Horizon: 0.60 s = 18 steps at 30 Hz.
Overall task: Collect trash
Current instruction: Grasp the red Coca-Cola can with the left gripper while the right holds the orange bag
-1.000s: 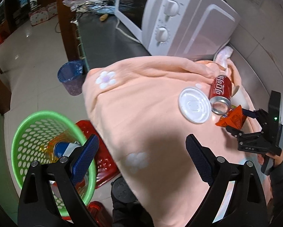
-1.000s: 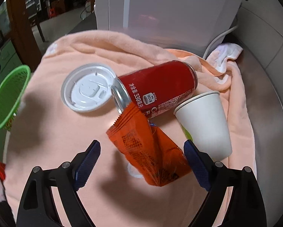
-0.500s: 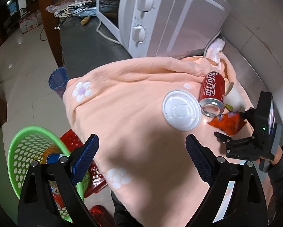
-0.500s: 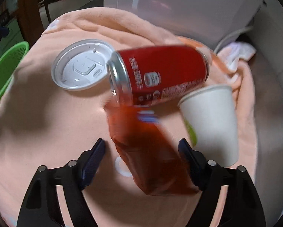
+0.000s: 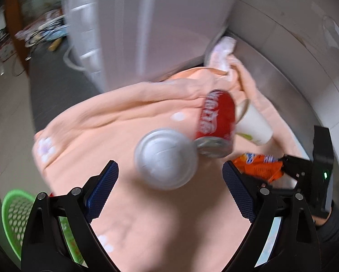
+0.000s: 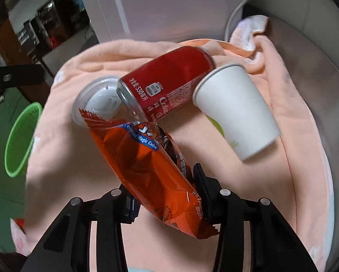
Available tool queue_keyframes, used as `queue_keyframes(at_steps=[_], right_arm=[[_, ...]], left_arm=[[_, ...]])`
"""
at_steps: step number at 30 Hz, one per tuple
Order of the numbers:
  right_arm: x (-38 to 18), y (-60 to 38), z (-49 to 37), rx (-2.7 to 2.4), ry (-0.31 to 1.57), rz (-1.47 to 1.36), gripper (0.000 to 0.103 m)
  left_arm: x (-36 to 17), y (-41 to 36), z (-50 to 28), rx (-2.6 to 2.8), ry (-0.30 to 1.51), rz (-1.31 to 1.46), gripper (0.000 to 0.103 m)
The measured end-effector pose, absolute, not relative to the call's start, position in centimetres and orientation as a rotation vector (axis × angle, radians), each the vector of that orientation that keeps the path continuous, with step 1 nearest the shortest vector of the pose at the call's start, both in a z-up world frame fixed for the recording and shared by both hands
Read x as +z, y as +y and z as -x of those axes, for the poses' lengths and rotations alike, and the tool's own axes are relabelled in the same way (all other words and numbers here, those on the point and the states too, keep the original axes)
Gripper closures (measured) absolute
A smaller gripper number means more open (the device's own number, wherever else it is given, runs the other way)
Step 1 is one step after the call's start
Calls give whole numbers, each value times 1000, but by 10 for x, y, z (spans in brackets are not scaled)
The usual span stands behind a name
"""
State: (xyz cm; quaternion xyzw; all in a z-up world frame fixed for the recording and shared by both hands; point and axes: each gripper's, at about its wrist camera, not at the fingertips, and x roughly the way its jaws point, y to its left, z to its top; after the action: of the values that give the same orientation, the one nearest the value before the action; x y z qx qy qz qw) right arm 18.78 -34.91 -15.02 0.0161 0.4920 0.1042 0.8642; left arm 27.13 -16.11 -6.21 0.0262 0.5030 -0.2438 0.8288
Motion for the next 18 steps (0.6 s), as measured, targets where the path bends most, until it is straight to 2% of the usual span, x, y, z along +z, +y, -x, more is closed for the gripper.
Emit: queue_keyframes(at_steps=[9,18], right_arm=[[-137,-371,-150,174,986,-135,62],[-139,-384,-134,134,971,-184,62]], left_arm=[[-77,-233,-291,-629,1092,-153,11],[-109,-271,-315,-643,1169,-232,11]])
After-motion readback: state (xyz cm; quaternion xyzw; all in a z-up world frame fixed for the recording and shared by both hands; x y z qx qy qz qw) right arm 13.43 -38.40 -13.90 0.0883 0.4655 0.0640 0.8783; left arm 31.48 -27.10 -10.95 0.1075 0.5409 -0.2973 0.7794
